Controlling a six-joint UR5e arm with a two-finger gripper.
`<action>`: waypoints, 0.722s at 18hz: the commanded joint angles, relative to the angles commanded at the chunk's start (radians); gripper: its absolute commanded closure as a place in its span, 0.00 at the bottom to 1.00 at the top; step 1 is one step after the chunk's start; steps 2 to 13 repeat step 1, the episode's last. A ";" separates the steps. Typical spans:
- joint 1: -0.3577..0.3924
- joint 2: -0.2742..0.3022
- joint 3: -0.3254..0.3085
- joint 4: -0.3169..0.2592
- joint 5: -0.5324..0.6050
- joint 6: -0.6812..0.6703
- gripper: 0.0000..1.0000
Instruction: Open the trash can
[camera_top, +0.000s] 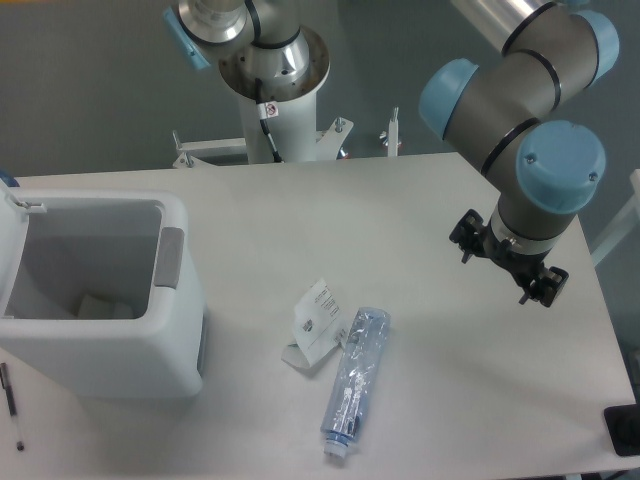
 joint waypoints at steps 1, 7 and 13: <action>0.003 0.002 0.000 0.000 -0.002 0.000 0.00; 0.003 0.002 0.000 0.000 -0.002 0.000 0.00; 0.003 0.002 0.000 0.000 -0.002 0.000 0.00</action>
